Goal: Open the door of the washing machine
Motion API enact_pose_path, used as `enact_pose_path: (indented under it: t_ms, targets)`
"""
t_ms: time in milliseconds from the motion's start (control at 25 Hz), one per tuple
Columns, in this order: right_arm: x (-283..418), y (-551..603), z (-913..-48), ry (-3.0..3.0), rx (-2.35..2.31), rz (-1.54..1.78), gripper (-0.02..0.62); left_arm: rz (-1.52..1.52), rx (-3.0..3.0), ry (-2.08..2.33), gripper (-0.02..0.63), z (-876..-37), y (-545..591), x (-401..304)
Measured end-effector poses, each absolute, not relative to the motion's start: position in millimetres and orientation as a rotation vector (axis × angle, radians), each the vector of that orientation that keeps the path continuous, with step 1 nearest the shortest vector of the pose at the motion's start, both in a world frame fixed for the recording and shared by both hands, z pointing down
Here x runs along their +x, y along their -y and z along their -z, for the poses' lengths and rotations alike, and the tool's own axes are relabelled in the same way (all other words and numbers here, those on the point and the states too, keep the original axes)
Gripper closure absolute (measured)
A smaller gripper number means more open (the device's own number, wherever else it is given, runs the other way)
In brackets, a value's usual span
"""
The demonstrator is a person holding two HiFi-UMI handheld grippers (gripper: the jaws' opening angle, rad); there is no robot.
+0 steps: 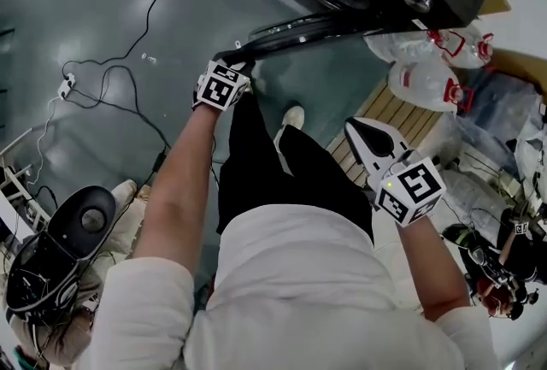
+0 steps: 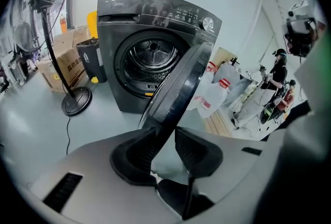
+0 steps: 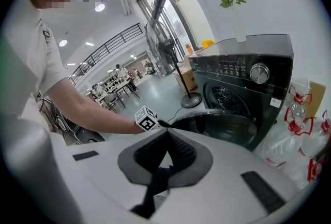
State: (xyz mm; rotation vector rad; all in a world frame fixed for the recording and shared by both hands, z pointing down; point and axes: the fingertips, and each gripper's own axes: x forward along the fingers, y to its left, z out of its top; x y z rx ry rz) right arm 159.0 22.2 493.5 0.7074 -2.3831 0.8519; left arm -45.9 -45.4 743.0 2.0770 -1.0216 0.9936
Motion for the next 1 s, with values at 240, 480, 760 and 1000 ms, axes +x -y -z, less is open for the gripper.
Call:
enact_pose_path:
  t_ms: [240,480,760,1000]
  targets:
    - [154.8,-37.3,-490.3,2.380,0.696,-0.872,0.586,-0.950,2.047,1.008,0.486,-741.7,7.0,-20.6]
    - [138.7,-43.8,-490.8,2.399,0.675,-0.856,0.586,-0.926,2.025,1.021,0.491,-742.7,-21.8,1.1]
    - [137.2,-59.3,-495.1,2.378,0.702,-0.867,0.587,-0.933,2.042,0.976,0.499,-742.4,-52.1,27.9]
    - [150.8,-67.2,-493.8,2.355,0.752,-0.869,0.588,-0.939,2.052,0.920,0.500,-742.1,-78.9,61.5]
